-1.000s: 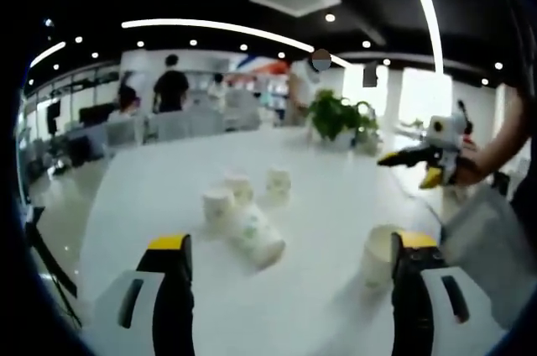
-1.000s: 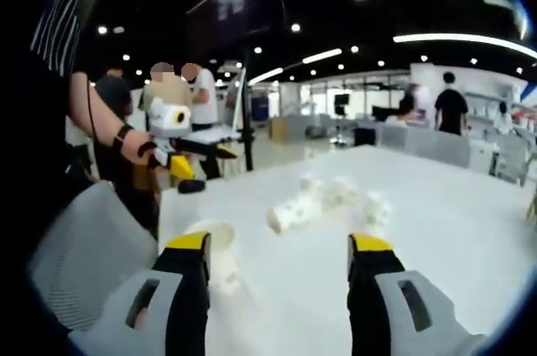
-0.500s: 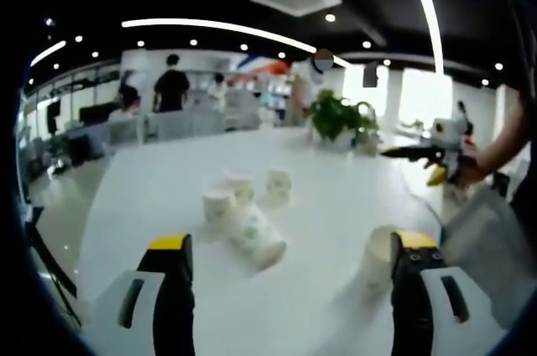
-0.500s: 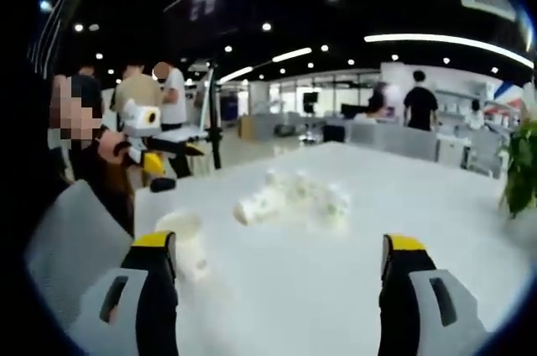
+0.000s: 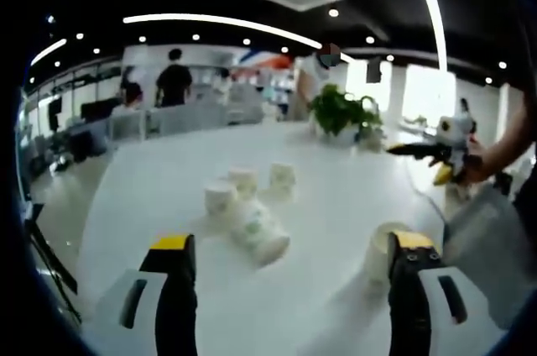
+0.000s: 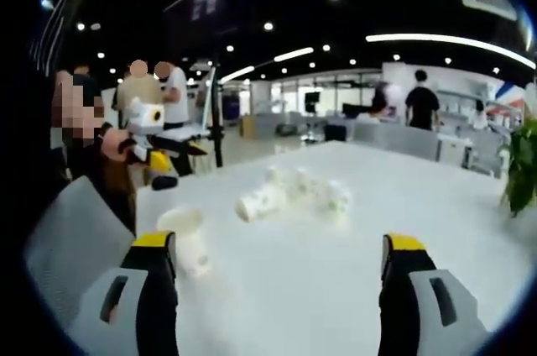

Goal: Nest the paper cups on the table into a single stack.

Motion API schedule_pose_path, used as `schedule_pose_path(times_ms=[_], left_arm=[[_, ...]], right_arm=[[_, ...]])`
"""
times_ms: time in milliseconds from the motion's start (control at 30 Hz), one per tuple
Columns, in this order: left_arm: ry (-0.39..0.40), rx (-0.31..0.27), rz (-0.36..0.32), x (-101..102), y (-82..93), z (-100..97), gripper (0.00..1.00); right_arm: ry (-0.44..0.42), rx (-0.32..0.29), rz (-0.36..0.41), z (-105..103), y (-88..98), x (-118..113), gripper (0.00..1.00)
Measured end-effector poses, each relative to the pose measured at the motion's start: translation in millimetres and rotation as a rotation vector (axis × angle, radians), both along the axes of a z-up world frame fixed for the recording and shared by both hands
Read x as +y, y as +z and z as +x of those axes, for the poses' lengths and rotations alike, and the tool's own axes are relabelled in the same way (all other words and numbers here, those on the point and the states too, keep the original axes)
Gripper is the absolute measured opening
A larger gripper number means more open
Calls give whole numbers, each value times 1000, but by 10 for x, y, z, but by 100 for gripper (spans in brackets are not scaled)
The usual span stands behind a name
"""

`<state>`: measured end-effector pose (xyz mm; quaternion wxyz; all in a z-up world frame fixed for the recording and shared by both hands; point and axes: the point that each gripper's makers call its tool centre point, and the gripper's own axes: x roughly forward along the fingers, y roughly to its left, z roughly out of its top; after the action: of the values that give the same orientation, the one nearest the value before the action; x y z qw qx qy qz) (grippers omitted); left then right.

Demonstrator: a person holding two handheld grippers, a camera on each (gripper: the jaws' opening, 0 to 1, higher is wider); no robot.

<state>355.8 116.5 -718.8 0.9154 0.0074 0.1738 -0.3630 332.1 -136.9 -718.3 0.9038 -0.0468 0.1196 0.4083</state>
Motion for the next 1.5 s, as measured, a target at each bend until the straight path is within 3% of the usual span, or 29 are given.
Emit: schedule_pose_path(times_ms=[367,567,733,800,867,1233,1433,1500], left_arm=[[64,56,-4,-58,-124,211,90],[93,97,31,-108,-208,338,88],[128,161,70,-136,-345,460,86],[140,212,72,-148,-400,497,83],[141,218,81,-167,-400,551,79],[119,319,96,-350,-489,707,81],[124,391,139,-398,-615,766,82],[117,350,180,-385,-596,825,81]], right_arm=[[-2,24,8,-65,-121,-42,99],[-8,33,19,-57,-168,-55,99],[-10,40,41,-39,-194,-51,99],[-11,40,46,-44,-184,-56,99],[-11,39,58,-47,-171,-53,99],[-27,42,83,-41,-176,-121,99],[-43,40,93,-39,-154,-159,99],[-46,37,95,-36,-142,-173,99]])
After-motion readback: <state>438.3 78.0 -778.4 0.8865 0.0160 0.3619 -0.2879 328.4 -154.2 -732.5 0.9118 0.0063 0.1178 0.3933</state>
